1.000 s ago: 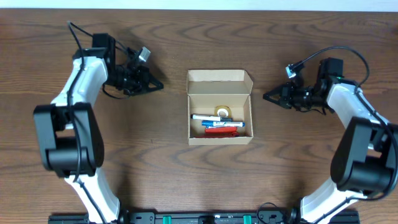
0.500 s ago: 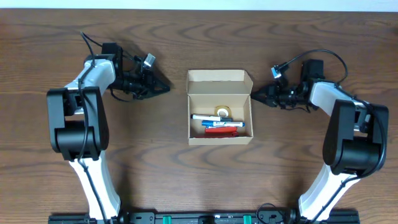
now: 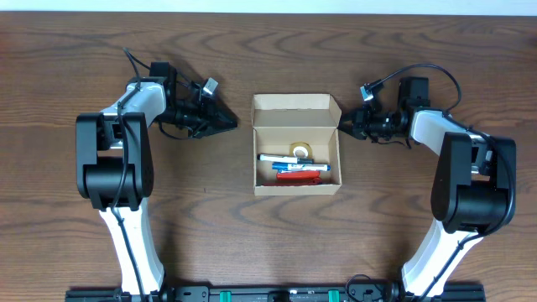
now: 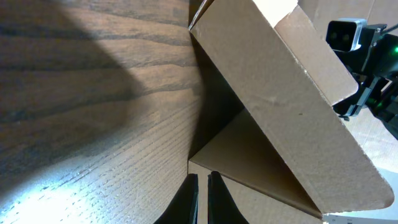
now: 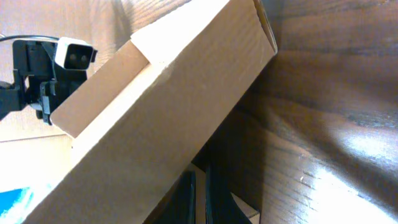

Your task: Pack container

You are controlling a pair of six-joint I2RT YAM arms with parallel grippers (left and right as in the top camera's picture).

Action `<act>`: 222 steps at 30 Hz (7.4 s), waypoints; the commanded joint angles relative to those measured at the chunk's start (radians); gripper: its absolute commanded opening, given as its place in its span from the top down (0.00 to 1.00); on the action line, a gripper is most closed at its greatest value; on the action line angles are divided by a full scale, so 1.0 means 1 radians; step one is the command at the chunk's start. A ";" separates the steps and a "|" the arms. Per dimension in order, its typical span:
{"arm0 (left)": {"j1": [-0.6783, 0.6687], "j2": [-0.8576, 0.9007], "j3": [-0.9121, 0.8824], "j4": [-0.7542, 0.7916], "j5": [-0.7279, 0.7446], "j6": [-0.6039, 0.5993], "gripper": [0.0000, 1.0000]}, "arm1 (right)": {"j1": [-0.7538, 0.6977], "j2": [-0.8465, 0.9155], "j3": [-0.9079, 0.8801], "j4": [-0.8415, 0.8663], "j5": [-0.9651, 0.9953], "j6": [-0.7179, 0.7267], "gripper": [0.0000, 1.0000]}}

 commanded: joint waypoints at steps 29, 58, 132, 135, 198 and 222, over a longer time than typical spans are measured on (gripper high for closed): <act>-0.003 0.015 -0.005 0.013 0.019 -0.033 0.94 | 0.008 0.014 -0.003 0.108 -0.025 0.030 0.99; -0.074 0.015 -0.001 0.145 0.053 -0.172 0.94 | 0.056 0.094 -0.003 0.217 -0.099 0.024 0.99; -0.238 -0.581 0.171 -0.487 -1.297 -0.078 0.73 | 0.087 -0.008 0.669 -0.699 0.763 -0.345 0.98; -0.238 -0.618 0.152 -0.481 -1.303 -0.105 0.72 | 0.144 -0.096 0.659 -0.710 0.848 -0.303 0.98; -0.222 -0.985 -0.444 0.222 -1.574 -0.207 0.05 | 0.104 -0.612 0.042 -0.057 1.279 -0.141 0.01; -0.217 -1.862 -0.934 0.118 -1.495 -0.320 0.05 | -0.022 -1.411 -0.729 -0.058 0.917 -0.251 0.16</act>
